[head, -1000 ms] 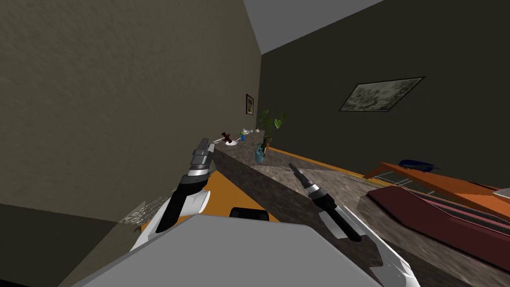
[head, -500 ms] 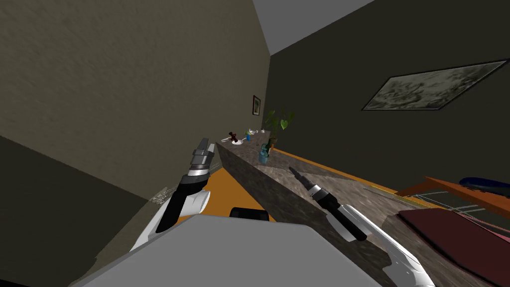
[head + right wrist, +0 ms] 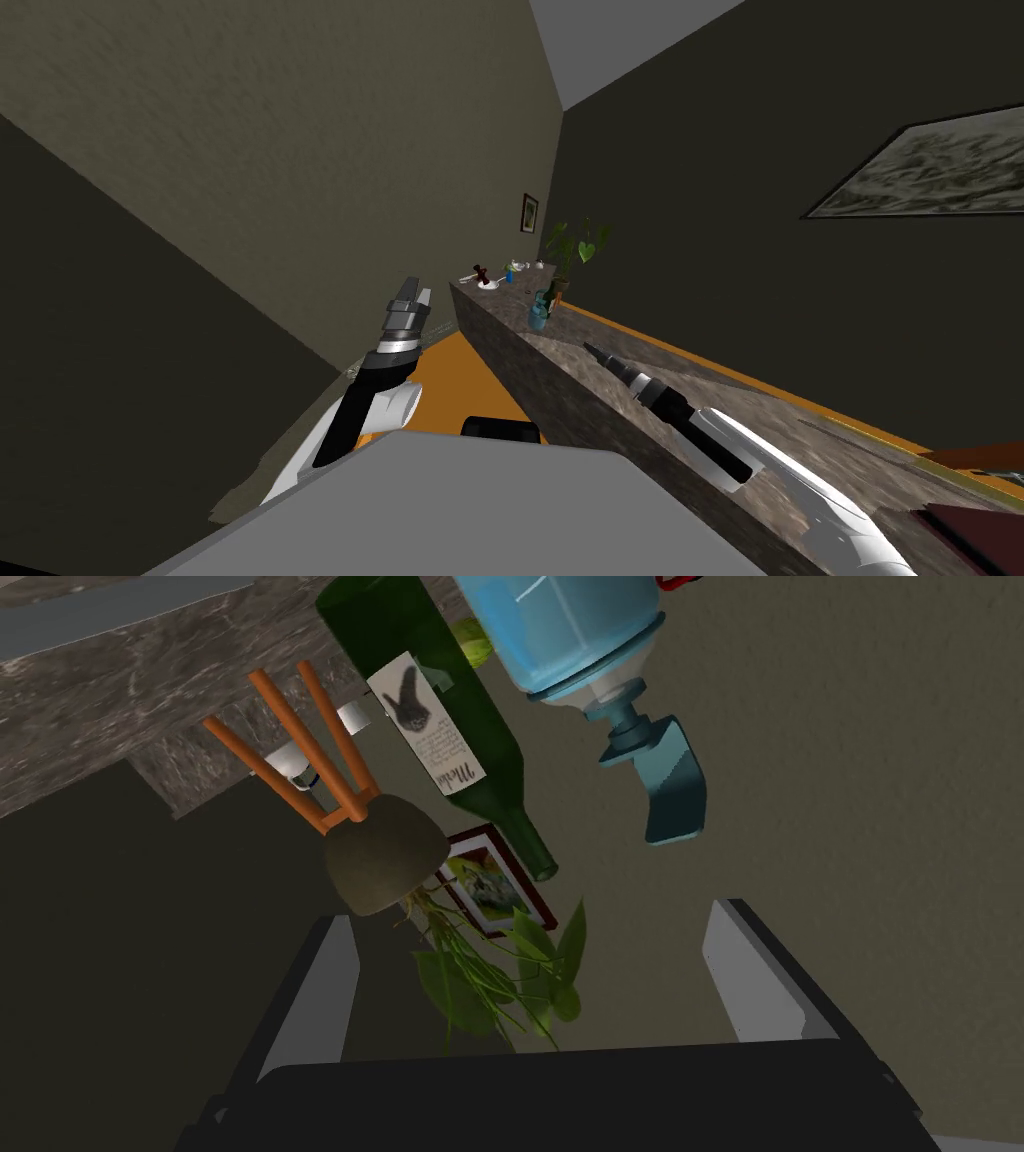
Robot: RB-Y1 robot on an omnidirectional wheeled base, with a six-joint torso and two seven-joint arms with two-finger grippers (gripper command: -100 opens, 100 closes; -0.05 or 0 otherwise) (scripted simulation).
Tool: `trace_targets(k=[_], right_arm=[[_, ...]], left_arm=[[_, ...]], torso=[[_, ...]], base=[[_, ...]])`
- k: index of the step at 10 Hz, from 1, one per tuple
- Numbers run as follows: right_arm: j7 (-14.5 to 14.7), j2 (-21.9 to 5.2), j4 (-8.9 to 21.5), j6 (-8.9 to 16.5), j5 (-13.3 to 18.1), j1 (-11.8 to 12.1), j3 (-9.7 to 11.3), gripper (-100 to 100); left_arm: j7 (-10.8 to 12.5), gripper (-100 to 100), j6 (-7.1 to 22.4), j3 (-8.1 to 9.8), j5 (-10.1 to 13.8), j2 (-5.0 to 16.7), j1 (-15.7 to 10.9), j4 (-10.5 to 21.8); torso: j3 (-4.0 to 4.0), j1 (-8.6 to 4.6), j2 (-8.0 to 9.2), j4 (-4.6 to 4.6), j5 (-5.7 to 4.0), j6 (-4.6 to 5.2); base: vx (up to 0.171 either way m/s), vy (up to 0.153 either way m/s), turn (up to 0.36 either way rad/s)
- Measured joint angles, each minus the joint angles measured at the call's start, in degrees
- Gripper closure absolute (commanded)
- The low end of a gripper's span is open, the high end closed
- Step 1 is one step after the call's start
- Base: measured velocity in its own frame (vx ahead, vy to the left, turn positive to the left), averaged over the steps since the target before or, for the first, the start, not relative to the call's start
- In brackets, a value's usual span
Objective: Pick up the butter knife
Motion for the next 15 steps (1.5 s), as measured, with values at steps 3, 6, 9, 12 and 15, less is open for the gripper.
trace_targets(k=[3,6,9,12,15], right_arm=[[0.39,-4.14,2.02,-0.23,1.65,0.65,1.08,-100],[0.57,-8.90,4.66,-0.77,3.31,1.65,2.17,-100],[1.06,-12.69,7.41,-1.72,4.74,2.13,3.44,-100],[1.38,-17.87,11.53,-3.61,6.52,2.61,5.43,-100],[1.96,-22.61,14.88,-5.08,8.32,3.55,7.71,-100]], left_arm=[[0.00,0,0.00,0.01,0.00,0.00,0.01,0.00],[0.00,0,0.00,0.00,0.00,0.00,0.00,0.00],[0.00,0,0.00,0.01,0.00,0.00,0.02,0.00],[0.00,0,0.00,0.01,0.00,0.00,0.02,0.00],[0.00,0,0.00,0.01,0.00,0.00,0.02,0.00]], torso=[[-0.01,0.00,-0.02,0.00,-0.01,0.07],[-0.03,0.02,-0.05,-0.01,0.00,0.01],[-0.04,0.02,-0.06,-0.01,-0.01,0.08],[-0.06,-0.01,-0.10,-0.02,-0.01,0.12],[-0.07,0.02,-0.13,-0.03,-0.01,0.10]], base=[[-0.003,-0.026,0.236],[0.002,-0.022,0.177],[0.007,-0.021,0.200],[0.013,-0.028,0.208],[0.019,-0.026,0.187]])
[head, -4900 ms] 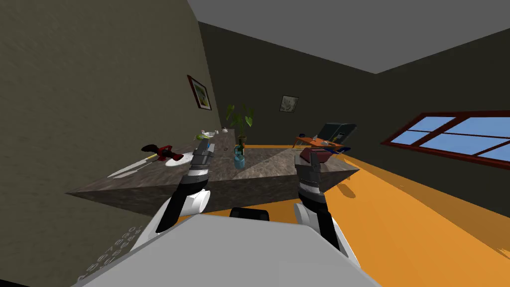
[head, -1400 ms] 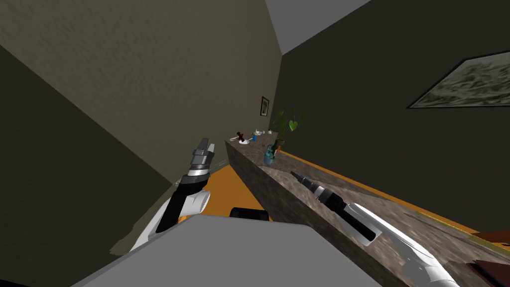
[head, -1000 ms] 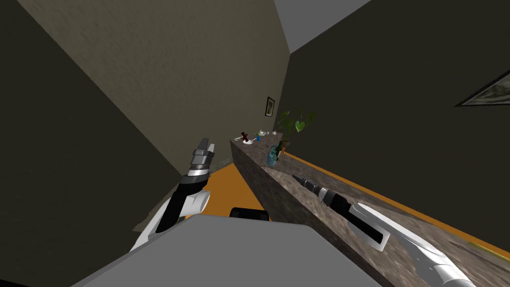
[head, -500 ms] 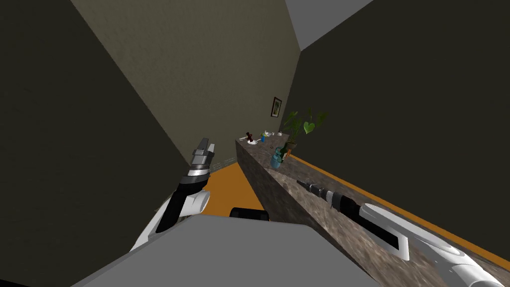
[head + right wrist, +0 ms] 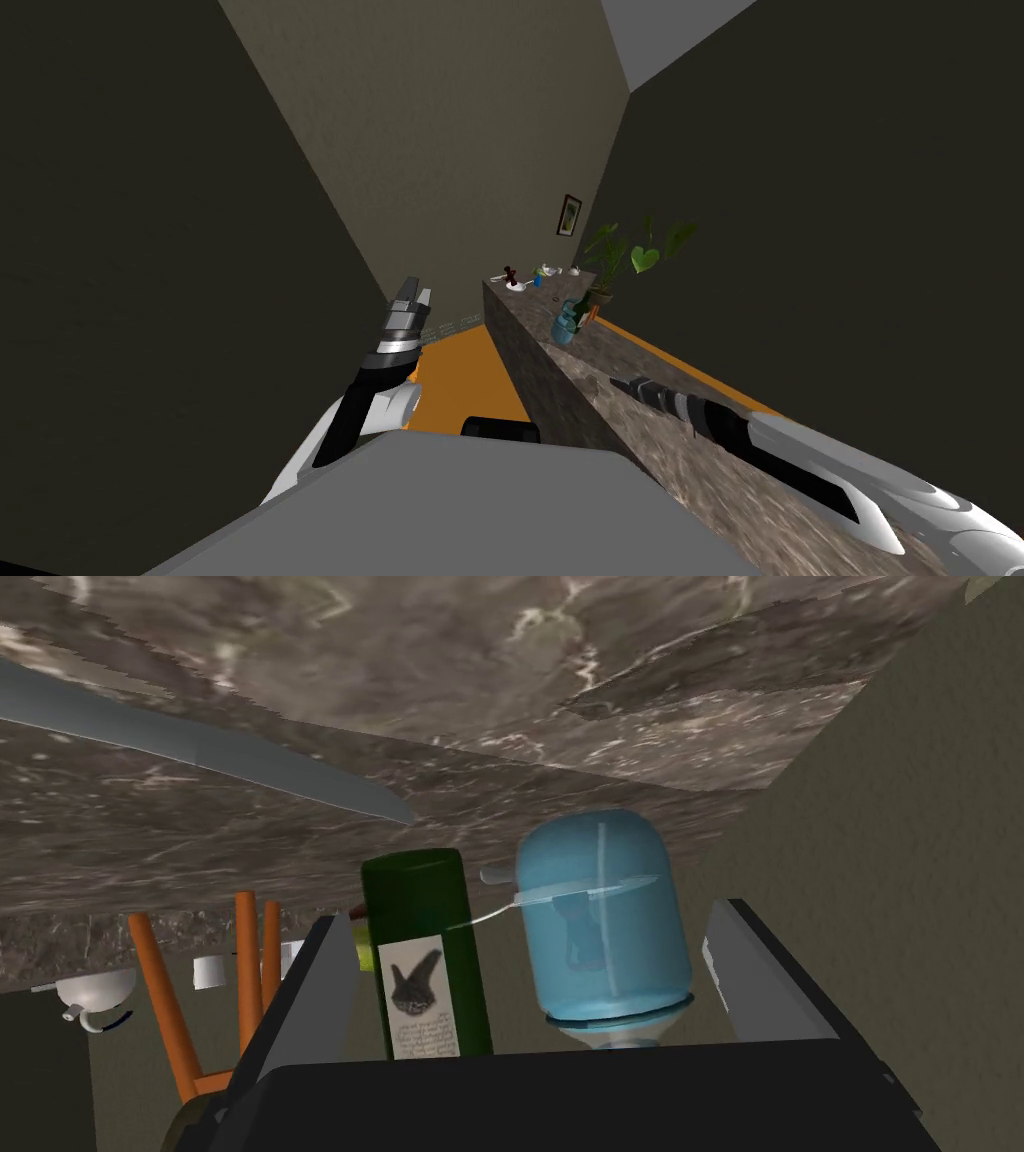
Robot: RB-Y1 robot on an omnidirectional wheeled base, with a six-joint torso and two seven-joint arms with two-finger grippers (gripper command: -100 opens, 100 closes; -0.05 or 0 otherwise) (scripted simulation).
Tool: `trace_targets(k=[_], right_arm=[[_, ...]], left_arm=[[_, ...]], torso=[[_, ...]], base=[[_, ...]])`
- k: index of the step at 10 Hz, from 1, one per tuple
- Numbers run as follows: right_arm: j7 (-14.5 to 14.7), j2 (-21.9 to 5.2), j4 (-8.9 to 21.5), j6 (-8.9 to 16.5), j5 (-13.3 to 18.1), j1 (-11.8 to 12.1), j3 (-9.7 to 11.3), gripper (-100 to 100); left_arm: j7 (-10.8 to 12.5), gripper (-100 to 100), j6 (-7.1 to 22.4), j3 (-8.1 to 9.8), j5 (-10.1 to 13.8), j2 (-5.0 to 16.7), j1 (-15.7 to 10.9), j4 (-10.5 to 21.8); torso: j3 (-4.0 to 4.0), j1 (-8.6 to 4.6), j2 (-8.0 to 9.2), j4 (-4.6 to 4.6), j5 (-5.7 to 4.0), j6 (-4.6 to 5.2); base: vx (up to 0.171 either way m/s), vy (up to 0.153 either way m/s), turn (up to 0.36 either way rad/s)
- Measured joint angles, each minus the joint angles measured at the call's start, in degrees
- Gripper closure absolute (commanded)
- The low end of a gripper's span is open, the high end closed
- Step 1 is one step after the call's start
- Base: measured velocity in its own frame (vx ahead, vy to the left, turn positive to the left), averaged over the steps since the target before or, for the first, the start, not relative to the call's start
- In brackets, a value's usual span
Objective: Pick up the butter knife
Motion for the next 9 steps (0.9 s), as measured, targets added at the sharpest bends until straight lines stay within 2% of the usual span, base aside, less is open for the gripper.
trace_targets(k=[1,4,5,8,9], right_arm=[[0.37,-1.23,1.57,-0.61,0.71,-0.10,1.07,-100],[1.34,-6.59,4.77,-2.57,2.67,2.41,3.62,-100],[1.59,-7.92,6.62,-3.46,3.76,1.72,5.57,-100],[2.28,-11.40,7.74,-4.65,4.19,4.57,6.19,-100],[2.49,-12.25,9.40,-5.78,4.94,3.94,7.52,-100]], left_arm=[[0.00,0,0.00,0.00,0.00,0.00,-0.01,0.00],[0.00,0,0.00,0.00,0.00,0.00,0.00,0.00],[0.00,0,0.00,0.00,0.00,0.00,0.00,0.00],[0.00,0,0.00,0.00,0.00,0.00,0.00,0.00],[0.00,0,0.00,0.00,0.00,0.00,0.00,0.00]], torso=[[-0.01,0.01,-0.01,0.00,0.00,-0.04],[-0.03,-0.03,-0.06,-0.01,-0.01,-0.02],[-0.04,-0.03,-0.08,-0.02,-0.01,-0.02],[-0.01,0.05,-0.01,0.00,0.01,0.00],[-0.02,0.03,-0.03,0.00,0.00,-0.01]], base=[[0.027,-0.024,0.288],[0.030,-0.036,0.208],[0.022,-0.026,0.049],[0.019,-0.020,0.127],[0.029,-0.031,0.187]])
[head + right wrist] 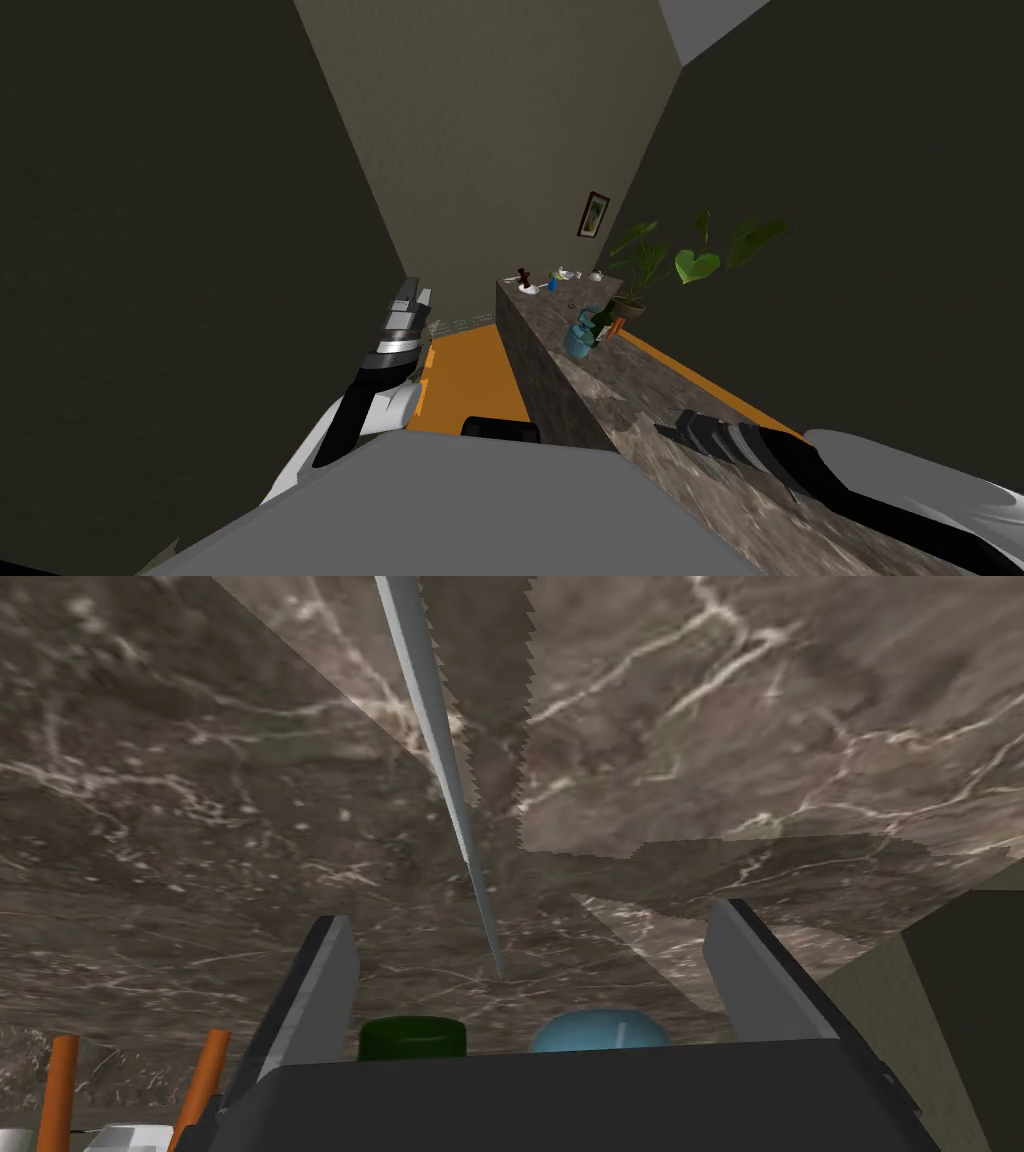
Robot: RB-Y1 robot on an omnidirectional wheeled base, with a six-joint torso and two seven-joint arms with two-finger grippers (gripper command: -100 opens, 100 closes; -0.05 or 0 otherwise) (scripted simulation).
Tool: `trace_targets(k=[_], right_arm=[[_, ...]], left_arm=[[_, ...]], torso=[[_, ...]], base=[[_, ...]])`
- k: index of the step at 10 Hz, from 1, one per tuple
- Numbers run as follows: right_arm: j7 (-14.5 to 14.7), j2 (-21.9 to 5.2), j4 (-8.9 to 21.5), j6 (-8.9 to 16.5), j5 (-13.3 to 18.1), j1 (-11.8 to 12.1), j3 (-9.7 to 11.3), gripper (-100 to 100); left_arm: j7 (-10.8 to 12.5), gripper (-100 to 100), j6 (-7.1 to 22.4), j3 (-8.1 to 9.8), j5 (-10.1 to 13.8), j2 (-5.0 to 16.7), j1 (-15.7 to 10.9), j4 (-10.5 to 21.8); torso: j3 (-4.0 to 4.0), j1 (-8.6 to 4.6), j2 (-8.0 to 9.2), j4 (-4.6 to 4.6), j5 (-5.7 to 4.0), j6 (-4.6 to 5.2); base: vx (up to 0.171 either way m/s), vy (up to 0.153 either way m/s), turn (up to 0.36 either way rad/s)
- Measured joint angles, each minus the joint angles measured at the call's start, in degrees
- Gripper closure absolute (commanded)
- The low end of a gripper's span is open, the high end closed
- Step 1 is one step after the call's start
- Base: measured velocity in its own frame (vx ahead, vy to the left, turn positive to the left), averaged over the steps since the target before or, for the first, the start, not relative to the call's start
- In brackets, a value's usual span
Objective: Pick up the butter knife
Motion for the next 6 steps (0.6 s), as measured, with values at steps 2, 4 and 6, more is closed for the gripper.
trace_targets(k=[2,4,6], right_arm=[[0.63,-2.09,1.24,-1.04,0.82,1.20,1.44,-100],[0.63,-2.11,1.35,-1.14,0.91,1.11,1.58,-100],[1.68,0.06,1.75,0.00,1.23,1.35,2.07,-100]], left_arm=[[0.00,0,0.00,0.00,0.00,0.00,0.00,0.00],[0.00,0,0.00,0.00,0.00,0.00,0.00,0.00],[0.00,0,0.00,0.00,0.00,0.00,0.00,0.00]], torso=[[-0.01,-0.01,-0.01,0.00,-0.01,0.03],[0.05,0.10,0.09,0.02,0.02,0.04],[0.01,0.11,0.01,0.01,0.01,0.03]], base=[[0.012,-0.015,0.042],[0.007,0.000,0.049],[0.023,0.002,0.059]])
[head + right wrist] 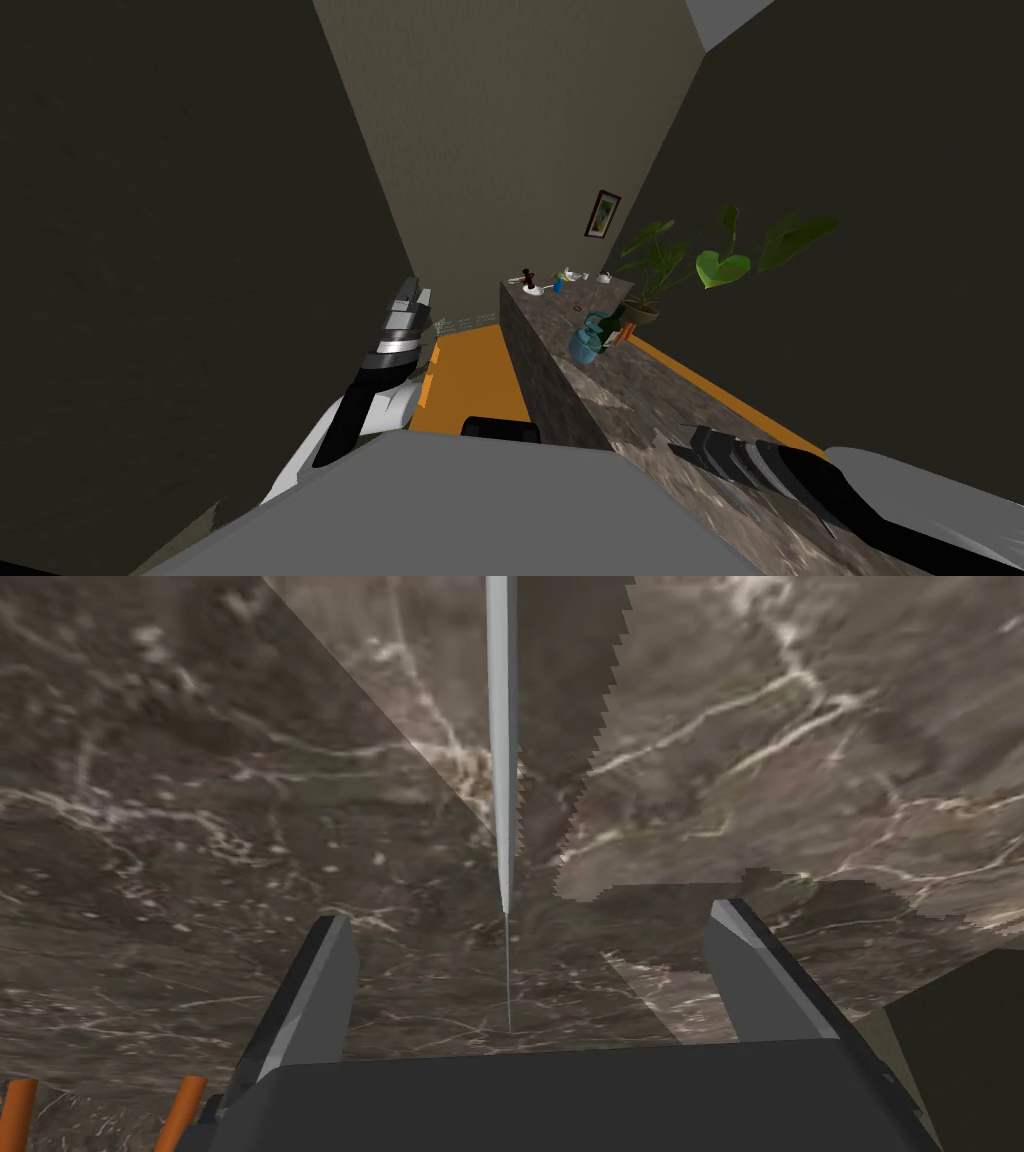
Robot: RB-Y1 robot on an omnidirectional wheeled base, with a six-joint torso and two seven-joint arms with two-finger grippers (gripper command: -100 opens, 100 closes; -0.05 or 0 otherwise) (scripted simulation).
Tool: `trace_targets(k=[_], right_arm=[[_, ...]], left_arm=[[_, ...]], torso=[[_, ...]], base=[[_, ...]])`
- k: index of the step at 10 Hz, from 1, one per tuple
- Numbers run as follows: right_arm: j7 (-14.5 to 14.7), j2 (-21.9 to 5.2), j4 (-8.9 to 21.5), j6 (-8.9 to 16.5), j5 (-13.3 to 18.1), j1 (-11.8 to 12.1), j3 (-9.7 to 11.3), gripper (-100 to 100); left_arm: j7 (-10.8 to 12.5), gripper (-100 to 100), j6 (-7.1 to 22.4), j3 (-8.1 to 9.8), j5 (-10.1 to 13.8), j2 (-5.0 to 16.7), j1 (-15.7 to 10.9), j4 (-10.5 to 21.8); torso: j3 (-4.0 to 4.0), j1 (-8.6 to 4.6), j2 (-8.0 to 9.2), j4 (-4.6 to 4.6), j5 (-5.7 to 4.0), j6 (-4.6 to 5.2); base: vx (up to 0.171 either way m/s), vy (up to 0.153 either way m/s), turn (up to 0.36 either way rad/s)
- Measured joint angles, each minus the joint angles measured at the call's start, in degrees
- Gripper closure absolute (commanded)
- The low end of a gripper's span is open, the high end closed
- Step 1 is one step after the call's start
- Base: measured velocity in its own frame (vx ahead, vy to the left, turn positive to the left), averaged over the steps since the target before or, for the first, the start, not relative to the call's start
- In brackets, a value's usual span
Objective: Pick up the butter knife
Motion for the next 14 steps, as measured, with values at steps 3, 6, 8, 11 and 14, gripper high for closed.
trace_targets(k=[3,6,8,11,14], right_arm=[[0.15,0.09,0.04,0.09,0.00,0.02,0.00,100],[0.15,0.09,0.04,0.09,0.00,0.02,0.00,0],[0.04,-0.28,-0.02,-0.39,-0.38,-0.18,-0.45,-100],[-0.25,-0.42,0.35,-1.31,-0.43,-1.13,-0.51,-100],[0.94,2.43,1.04,0.20,0.23,-1.27,0.52,-100]], left_arm=[[0.00,0,0.00,0.00,0.00,0.00,0.00,0.00],[0.00,0,0.00,0.00,0.00,0.00,0.00,0.00],[0.00,0,0.00,0.00,0.00,0.00,-0.01,0.00],[0.00,0,0.00,0.00,0.00,0.00,0.00,0.00],[0.00,0,0.00,0.00,0.00,0.00,0.00,0.00]], torso=[[0.05,0.01,0.08,0.02,0.01,0.01],[0.05,0.01,0.10,0.02,0.01,0.02],[0.19,-0.13,0.35,0.07,-0.01,0.01],[0.14,-0.03,0.23,0.06,0.00,0.02],[-0.02,0.01,-0.03,-0.01,0.00,-0.01]], base=[[0.000,0.000,0.000],[0.000,0.000,0.000],[-0.118,-0.053,-0.026],[-0.019,-0.008,0.027],[0.028,0.003,0.062]])
